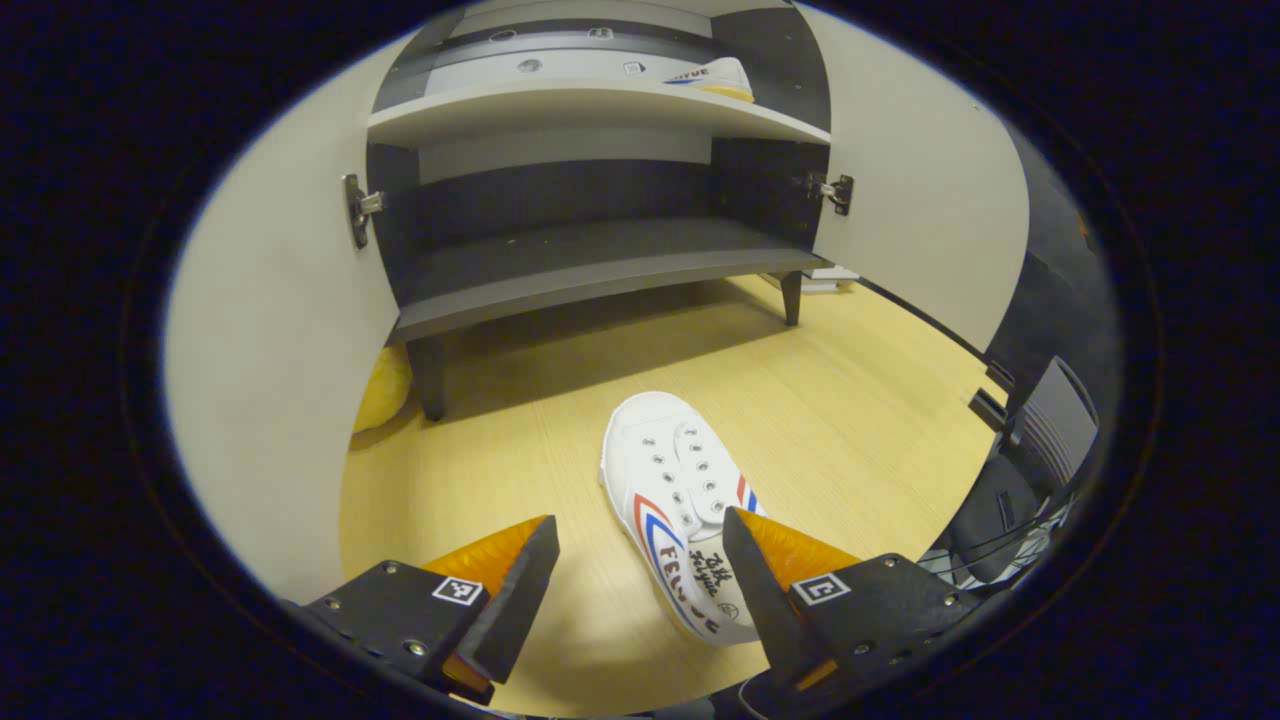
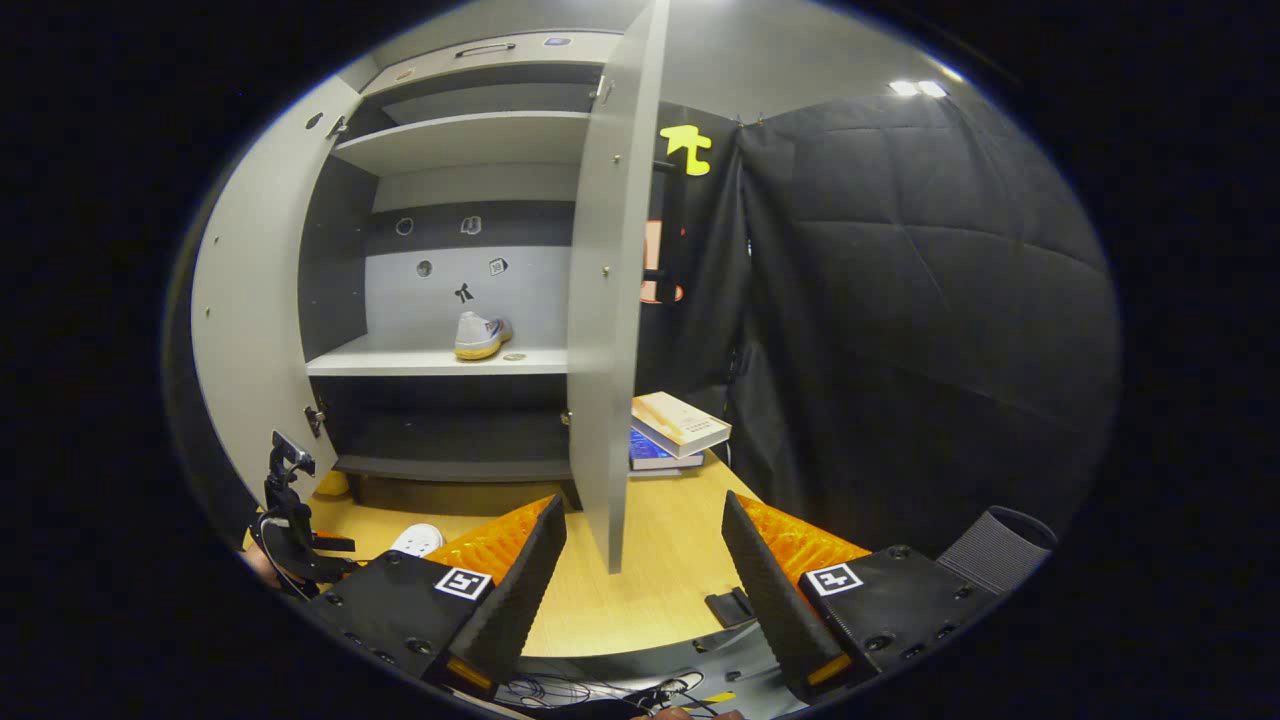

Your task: Grab one shoe with the right hand and put it into the shoe cabinet, grab the other shoe with the left hand and put it into the shoe cabinet; then close the right door with the right hand and the left door with the left hand.

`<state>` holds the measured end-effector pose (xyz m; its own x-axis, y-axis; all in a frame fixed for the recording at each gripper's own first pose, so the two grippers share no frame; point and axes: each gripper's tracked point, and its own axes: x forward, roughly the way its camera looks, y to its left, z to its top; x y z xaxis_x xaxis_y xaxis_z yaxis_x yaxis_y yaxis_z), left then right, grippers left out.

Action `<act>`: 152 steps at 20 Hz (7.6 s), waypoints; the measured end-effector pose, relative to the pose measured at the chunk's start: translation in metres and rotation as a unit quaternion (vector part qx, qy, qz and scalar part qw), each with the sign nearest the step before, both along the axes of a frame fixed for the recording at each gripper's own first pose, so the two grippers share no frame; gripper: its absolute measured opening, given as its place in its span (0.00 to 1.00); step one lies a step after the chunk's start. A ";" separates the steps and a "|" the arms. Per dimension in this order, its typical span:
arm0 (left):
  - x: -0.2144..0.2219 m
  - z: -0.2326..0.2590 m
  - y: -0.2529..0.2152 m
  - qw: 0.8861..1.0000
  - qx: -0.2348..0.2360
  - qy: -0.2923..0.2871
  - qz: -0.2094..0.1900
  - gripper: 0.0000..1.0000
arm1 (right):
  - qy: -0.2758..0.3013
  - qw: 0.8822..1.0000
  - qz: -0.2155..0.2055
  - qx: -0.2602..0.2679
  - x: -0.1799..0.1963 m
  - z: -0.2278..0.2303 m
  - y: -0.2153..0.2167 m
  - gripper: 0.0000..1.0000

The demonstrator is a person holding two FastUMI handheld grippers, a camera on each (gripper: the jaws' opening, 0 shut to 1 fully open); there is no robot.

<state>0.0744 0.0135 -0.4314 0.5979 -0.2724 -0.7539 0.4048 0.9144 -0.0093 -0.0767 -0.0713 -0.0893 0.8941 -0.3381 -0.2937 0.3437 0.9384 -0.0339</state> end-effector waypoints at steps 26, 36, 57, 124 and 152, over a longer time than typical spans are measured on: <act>-0.003 -0.040 -0.001 0.984 0.003 0.139 0.113 0.10 | -0.022 0.991 -0.127 0.030 0.004 0.008 -0.166 0.99; 0.006 -0.025 0.002 0.985 0.008 0.070 0.155 0.01 | -0.056 0.992 -0.109 0.032 0.061 0.006 -0.233 0.99; 0.005 -0.024 0.003 0.969 -0.043 -0.169 0.173 0.00 | -0.090 0.994 -0.049 0.042 0.134 0.016 -0.223 0.99; -0.306 0.089 -0.033 0.898 0.000 -0.396 0.194 0.97 | -0.158 0.976 0.088 0.117 0.156 0.124 -0.158 0.98; -0.373 0.009 -0.020 0.909 -0.012 -0.329 0.256 0.97 | -0.170 0.944 0.261 0.106 0.164 0.174 -0.020 0.98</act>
